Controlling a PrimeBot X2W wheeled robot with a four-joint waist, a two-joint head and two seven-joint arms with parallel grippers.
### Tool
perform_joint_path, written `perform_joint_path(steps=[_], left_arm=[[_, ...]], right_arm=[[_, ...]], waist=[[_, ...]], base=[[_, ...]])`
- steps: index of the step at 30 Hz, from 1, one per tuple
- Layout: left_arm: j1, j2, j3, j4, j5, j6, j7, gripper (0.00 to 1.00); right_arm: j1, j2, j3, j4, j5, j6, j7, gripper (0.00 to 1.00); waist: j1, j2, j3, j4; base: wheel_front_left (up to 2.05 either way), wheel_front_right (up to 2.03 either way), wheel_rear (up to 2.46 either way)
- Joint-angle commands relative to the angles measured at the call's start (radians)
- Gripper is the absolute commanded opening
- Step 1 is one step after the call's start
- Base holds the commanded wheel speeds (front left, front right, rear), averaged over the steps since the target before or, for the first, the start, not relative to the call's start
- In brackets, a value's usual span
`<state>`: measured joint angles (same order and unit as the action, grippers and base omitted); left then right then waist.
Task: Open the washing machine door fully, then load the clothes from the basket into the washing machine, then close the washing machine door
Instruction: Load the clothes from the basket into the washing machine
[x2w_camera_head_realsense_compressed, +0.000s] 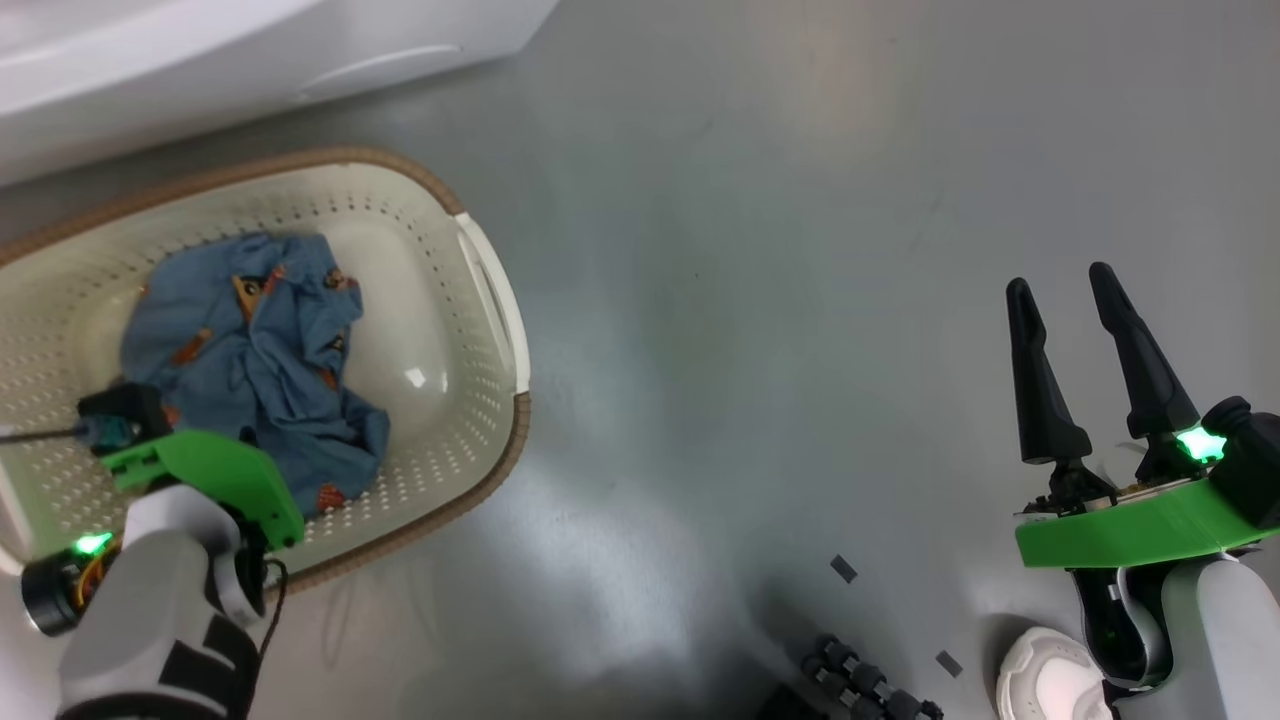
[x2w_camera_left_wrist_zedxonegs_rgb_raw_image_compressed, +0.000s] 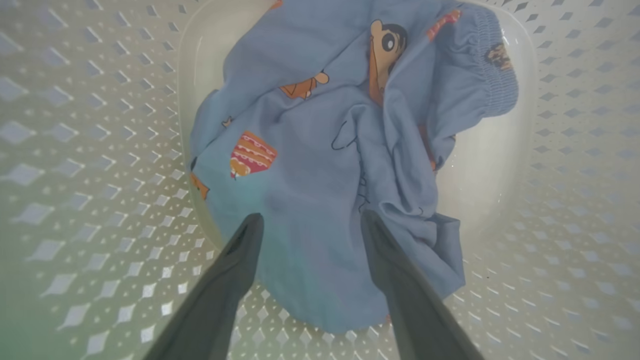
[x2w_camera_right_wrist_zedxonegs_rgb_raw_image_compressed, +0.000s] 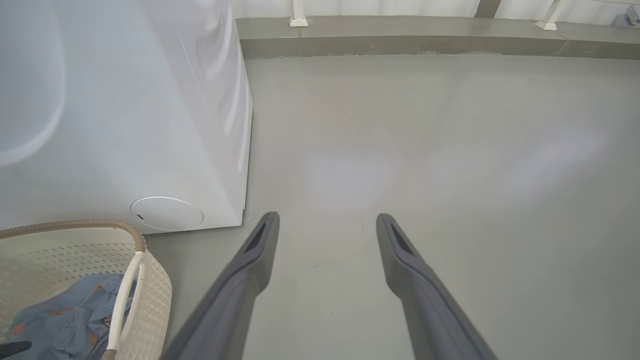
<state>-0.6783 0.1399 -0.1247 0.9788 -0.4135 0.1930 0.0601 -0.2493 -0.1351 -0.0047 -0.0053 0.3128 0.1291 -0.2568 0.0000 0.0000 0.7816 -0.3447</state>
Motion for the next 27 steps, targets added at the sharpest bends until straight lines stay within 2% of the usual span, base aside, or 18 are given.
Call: perform_joint_path(steps=[1,15,27], left_arm=[[-0.008,0.023,0.020,0.015,-0.008,0.003,-0.009,1.00],[-0.144,0.011,-0.009,0.145,-0.004,0.000,-0.012,1.00],[-0.218,0.033,-0.031,0.206,0.008,0.028,0.007,1.00]], right_arm=[[0.012,-0.021,0.022,-0.024,0.016,0.002,-0.005,1.00],[0.003,-0.009,0.047,-0.019,0.029,0.002,-0.005,1.00],[0.006,-0.008,0.042,-0.037,0.043,0.002,-0.005,1.00]], waist=[[0.0000,0.0000,0.036,-0.012],[0.0000,0.0000,0.076,-0.027],[0.0000,0.0000,0.139,-0.048]], base=[[0.00,0.00,0.00],[0.00,0.00,0.00],[0.00,0.00,0.00]])
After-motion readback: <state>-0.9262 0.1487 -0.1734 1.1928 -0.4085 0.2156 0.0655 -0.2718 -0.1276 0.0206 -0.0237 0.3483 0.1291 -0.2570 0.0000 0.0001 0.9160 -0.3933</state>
